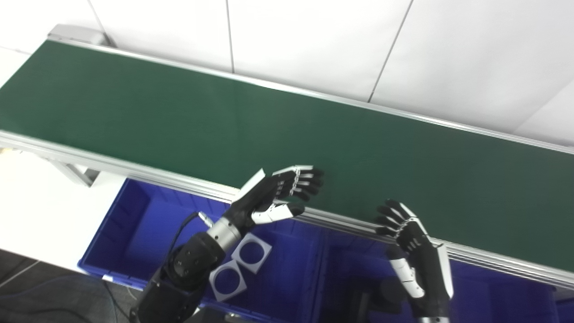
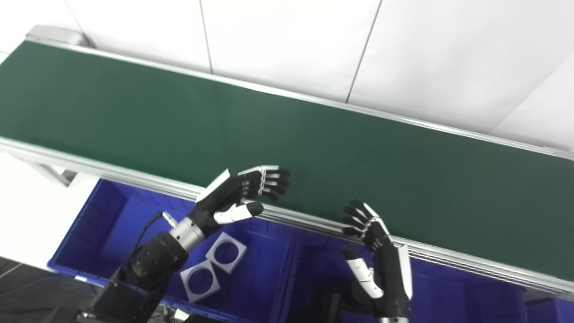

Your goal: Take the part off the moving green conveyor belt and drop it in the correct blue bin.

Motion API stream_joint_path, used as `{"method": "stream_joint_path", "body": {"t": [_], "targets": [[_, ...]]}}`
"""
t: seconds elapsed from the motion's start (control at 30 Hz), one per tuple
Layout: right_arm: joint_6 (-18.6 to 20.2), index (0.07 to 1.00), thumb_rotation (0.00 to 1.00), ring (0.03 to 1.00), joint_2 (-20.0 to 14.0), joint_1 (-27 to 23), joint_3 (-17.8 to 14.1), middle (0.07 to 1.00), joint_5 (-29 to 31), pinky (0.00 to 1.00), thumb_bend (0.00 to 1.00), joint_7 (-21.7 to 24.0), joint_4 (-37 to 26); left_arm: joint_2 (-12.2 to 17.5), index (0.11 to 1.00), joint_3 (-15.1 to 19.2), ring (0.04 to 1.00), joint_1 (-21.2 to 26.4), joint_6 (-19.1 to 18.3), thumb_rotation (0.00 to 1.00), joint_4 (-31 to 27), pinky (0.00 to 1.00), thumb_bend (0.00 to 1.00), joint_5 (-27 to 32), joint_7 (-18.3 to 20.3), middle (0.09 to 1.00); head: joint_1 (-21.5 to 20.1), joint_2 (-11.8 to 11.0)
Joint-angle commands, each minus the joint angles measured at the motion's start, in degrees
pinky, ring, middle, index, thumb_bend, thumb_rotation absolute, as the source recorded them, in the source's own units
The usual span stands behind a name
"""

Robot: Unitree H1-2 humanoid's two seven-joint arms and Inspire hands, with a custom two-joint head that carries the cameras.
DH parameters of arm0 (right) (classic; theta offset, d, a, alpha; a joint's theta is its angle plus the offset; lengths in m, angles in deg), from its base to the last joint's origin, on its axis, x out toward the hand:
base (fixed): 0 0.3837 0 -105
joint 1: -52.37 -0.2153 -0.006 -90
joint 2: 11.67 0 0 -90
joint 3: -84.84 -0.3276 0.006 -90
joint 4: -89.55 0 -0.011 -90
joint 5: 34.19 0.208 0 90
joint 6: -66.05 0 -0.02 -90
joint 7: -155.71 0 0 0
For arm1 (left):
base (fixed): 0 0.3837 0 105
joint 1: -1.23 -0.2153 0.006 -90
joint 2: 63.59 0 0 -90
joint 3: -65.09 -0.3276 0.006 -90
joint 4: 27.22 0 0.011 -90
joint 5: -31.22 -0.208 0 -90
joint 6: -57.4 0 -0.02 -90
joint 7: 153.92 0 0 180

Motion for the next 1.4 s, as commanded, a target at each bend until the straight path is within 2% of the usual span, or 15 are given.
{"method": "stream_joint_path", "body": {"t": [0.0, 0.1, 0.13, 0.27, 0.53, 0.7, 0.9, 1.0, 1.2, 1.37], "targets": [[-2.9, 0.830, 0.73, 0.733, 1.1, 0.0, 0.6, 0.787, -1.0, 0.65, 0.61, -0.8, -1.1, -0.6, 0.791, 0.0, 0.712, 0.1, 4.2, 0.78, -0.2, 0.66, 0.84, 1.0, -0.8, 0.759, -1.8, 0.1], [-2.7, 0.834, 0.73, 0.741, 2.2, 0.1, 1.3, 0.791, -3.1, 0.65, 0.61, -2.0, -1.0, -0.1, 0.791, 0.6, 0.708, -0.5, 5.7, 0.77, 0.7, 0.65, 0.84, 2.6, -0.1, 0.753, -7.0, 0.7], [-2.5, 0.835, 0.73, 0.743, 2.6, 0.1, 1.4, 0.792, -3.7, 0.65, 0.61, -2.3, -1.0, 0.1, 0.788, 0.8, 0.705, -0.7, 6.1, 0.76, 1.0, 0.65, 0.84, 3.1, 0.1, 0.749, -7.0, 0.7], [-1.6, 0.851, 0.76, 0.758, 4.2, -0.1, 2.3, 0.815, -5.3, 0.66, 0.62, -3.3, -0.7, 1.5, 0.776, 2.0, 0.708, -0.8, 7.7, 0.74, 3.0, 0.66, 0.84, 5.9, 1.0, 0.741, -12.6, 1.8], [-1.0, 0.862, 0.79, 0.764, 6.4, -1.1, 3.4, 0.821, -7.8, 0.67, 0.63, -5.3, 0.7, 3.8, 0.766, 3.4, 0.703, 0.1, 10.8, 0.72, 5.9, 0.66, 0.81, 8.6, 2.4, 0.736, -18.0, 2.8], [-0.6, 0.855, 0.79, 0.757, 6.8, -1.4, 3.6, 0.815, -8.4, 0.67, 0.62, -6.0, 1.0, 4.3, 0.764, 4.1, 0.697, 0.5, 12.3, 0.72, 7.6, 0.66, 0.78, 9.7, 3.2, 0.733, -18.0, 3.0], [-0.9, 0.852, 0.80, 0.760, 6.4, -1.6, 3.4, 0.816, -7.9, 0.67, 0.62, -6.0, 1.0, 3.2, 0.747, 4.8, 0.681, 0.4, 12.6, 0.70, 7.9, 0.65, 0.79, 9.8, 2.6, 0.720, -15.4, 3.3], [-0.9, 0.853, 0.81, 0.760, 6.0, -1.5, 3.2, 0.816, -7.2, 0.67, 0.62, -5.7, 0.9, 2.7, 0.746, 5.1, 0.682, 0.2, 12.7, 0.68, 7.3, 0.65, 0.77, 9.2, 2.2, 0.718, -14.5, 3.3], [-0.9, 0.855, 0.83, 0.765, 5.4, -1.8, 3.0, 0.824, -6.5, 0.67, 0.62, -5.6, 0.9, 1.9, 0.748, 5.1, 0.687, -0.2, 12.6, 0.66, 6.1, 0.65, 0.79, 8.1, 1.6, 0.719, -12.7, 3.4], [-0.5, 0.845, 0.85, 0.758, 5.4, -1.4, 2.6, 0.810, -5.6, 0.67, 0.60, -5.8, -0.2, 1.4, 0.750, 4.8, 0.690, -2.0, 11.6, 0.64, 2.8, 0.64, 0.80, 7.5, 0.7, 0.724, -10.0, 4.2]]}}
